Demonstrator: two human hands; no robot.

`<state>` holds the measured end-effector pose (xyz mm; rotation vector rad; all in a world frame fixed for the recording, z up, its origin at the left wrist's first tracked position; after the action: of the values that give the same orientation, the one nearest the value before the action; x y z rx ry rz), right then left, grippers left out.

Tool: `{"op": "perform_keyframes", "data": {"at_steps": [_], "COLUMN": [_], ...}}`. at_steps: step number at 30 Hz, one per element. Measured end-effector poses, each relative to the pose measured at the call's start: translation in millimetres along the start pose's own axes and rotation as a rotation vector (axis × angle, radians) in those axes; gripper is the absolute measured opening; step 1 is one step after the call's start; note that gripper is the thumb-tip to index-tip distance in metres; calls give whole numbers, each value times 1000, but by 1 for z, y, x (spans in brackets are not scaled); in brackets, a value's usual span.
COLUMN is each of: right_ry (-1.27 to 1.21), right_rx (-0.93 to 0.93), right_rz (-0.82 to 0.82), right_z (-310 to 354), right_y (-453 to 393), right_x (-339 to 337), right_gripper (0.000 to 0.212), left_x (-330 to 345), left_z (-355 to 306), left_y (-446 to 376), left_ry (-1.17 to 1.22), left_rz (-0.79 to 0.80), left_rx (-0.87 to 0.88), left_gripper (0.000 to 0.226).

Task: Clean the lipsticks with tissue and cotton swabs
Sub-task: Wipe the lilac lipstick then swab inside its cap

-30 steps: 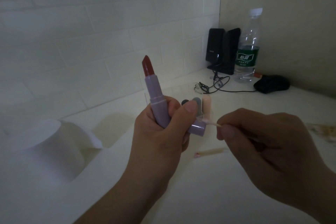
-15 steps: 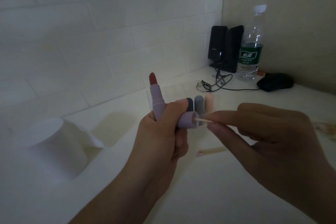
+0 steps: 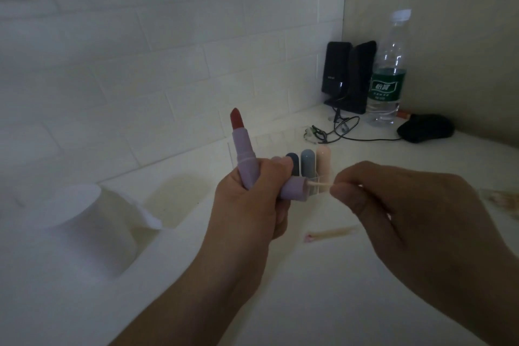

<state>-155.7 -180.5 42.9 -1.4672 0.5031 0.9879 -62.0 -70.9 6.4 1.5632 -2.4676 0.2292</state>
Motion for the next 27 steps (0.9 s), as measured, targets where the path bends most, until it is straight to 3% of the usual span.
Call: {"op": "perform_keyframes", "data": {"at_steps": [1, 3, 11, 14, 16, 21, 27], "right_ry": [75, 55, -73, -122, -141, -59, -212], "right_rx": [65, 114, -41, 20, 67, -53, 17], "right_rz": [-65, -39, -312, -370, -349, -298, -344], "right_z": [-2, -11, -14, -18, -19, -10, -13], "right_y": [2, 1, 10, 10, 9, 11, 9], "right_x": [-2, 4, 4, 5, 4, 7, 1], "right_gripper": [30, 23, 17, 13, 11, 13, 13], "left_x": [-1, -1, 2, 5, 5, 3, 5], "left_z": [-1, -2, -1, -2, -2, -4, -3], "left_y": [0, -1, -1, 2, 2, 1, 3], "left_ry": [-4, -5, -168, -184, -149, -180, -220], "left_rz": [-6, -15, 74, 93, 97, 54, 62], "left_rx": [7, 11, 71, 98, 91, 148, 175], "left_gripper": [29, 28, 33, 40, 43, 30, 30]}}
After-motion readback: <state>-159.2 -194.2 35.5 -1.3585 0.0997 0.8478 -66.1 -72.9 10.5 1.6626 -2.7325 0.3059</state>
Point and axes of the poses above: each hand's wrist, its own y-axis away from the middle knuckle, its own x-axis out of the palm, z = x × y, the point moved 4 cm from there along -y, towards the middle knuckle, and after that the axes turned 7 degrees about -x, right-handed, at the moved point
